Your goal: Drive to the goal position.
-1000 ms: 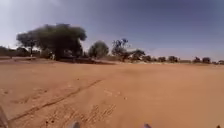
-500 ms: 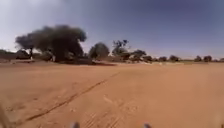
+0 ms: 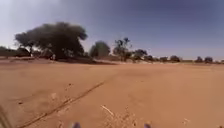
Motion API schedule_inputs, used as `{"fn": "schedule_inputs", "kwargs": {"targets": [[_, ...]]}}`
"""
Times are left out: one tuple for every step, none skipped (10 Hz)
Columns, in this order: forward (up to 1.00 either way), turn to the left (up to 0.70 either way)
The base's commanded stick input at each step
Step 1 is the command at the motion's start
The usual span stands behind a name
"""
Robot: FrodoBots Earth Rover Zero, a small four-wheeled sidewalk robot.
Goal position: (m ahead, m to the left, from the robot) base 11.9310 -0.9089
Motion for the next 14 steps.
{"fn": "schedule_inputs", "kwargs": {"targets": [[0.70, -0.33], [0.70, -0.16], [0.70, 0.00], [0.70, 0.00], [0.70, 0.00], [0.70, 0.00], [0.70, 0.00], [0.70, 0.00], [0.70, 0.00], [0.70, 0.00], [0.70, 0.00], [0.70, 0.00], [0.70, 0.00], [0.70, 0.00]]}}
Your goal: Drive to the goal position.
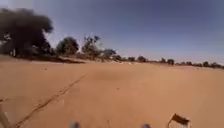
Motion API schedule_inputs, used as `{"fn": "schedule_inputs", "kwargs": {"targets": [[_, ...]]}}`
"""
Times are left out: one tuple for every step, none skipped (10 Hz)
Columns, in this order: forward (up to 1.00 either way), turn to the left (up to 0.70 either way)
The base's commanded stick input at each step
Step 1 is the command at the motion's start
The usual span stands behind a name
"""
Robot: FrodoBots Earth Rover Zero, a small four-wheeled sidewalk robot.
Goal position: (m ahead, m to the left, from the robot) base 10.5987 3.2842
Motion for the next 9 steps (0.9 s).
{"fn": "schedule_inputs", "kwargs": {"targets": [[0.70, 0.00], [0.70, 0.00], [0.70, 0.00], [0.70, 0.00], [0.70, 0.00], [0.70, 0.00], [0.70, 0.00], [0.70, 0.00], [0.70, 0.00]]}}
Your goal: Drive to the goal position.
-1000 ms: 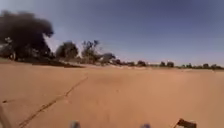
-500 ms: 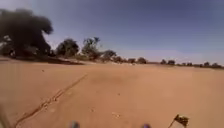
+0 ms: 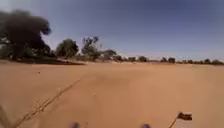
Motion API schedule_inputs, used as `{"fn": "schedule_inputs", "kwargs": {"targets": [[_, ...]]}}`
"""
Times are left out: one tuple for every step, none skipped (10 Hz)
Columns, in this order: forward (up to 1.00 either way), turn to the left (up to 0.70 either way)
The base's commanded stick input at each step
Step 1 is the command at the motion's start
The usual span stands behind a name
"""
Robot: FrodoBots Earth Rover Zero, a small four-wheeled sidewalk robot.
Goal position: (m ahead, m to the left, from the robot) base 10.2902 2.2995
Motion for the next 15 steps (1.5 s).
{"fn": "schedule_inputs", "kwargs": {"targets": [[0.70, 0.00], [0.70, 0.00], [0.70, 0.00], [0.70, 0.00], [0.70, 0.00], [0.70, 0.00], [0.70, 0.00], [0.70, 0.00], [0.70, 0.00], [0.70, 0.00], [0.70, 0.00], [0.70, 0.00], [0.70, 0.00], [0.70, 0.00], [0.70, 0.00]]}}
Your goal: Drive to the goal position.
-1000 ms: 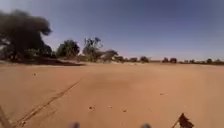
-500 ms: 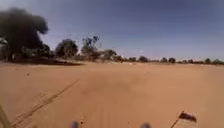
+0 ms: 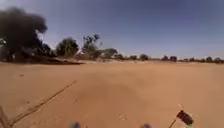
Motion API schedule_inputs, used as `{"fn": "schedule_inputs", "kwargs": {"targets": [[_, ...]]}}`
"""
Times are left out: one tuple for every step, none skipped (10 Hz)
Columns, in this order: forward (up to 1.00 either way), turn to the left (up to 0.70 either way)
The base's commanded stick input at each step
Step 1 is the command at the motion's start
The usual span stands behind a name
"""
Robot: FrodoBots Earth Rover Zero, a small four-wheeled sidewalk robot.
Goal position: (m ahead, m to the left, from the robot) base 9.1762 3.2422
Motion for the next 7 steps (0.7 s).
{"fn": "schedule_inputs", "kwargs": {"targets": [[0.70, 0.00], [0.70, 0.00], [0.70, 0.00], [0.70, 0.00], [0.70, 0.00], [0.70, 0.00], [0.70, 0.00]]}}
